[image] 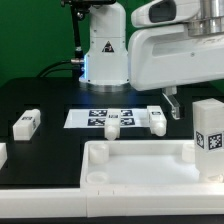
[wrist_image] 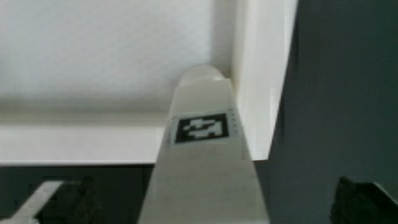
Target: Assemble desk
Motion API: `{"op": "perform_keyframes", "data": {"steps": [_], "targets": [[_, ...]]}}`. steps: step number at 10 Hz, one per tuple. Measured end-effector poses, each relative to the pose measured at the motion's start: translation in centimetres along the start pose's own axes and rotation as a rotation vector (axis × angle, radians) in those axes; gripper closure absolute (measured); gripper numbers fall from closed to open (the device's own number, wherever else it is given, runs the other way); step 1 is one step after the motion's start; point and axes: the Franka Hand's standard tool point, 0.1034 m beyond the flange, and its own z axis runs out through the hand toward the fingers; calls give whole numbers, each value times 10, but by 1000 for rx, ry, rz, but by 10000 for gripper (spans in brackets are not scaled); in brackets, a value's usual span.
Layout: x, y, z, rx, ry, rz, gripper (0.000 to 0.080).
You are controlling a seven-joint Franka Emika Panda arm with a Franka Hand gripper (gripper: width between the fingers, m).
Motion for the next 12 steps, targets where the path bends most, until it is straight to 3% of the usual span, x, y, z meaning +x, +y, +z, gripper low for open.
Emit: {"op": "perform_keyframes", "data": {"steps": [2,4,5,6,9,12], "targets": [[13,-2,-4,-18,14,-133,150],[13,-4,-4,-17,16,-71,377],[13,-4,-4,-15,16,-38,377],[13,-4,-4,-13,17,59,517],[12,-1,-3,-14,19,346,517],[10,2,-2,-27,24,929,517]]}}
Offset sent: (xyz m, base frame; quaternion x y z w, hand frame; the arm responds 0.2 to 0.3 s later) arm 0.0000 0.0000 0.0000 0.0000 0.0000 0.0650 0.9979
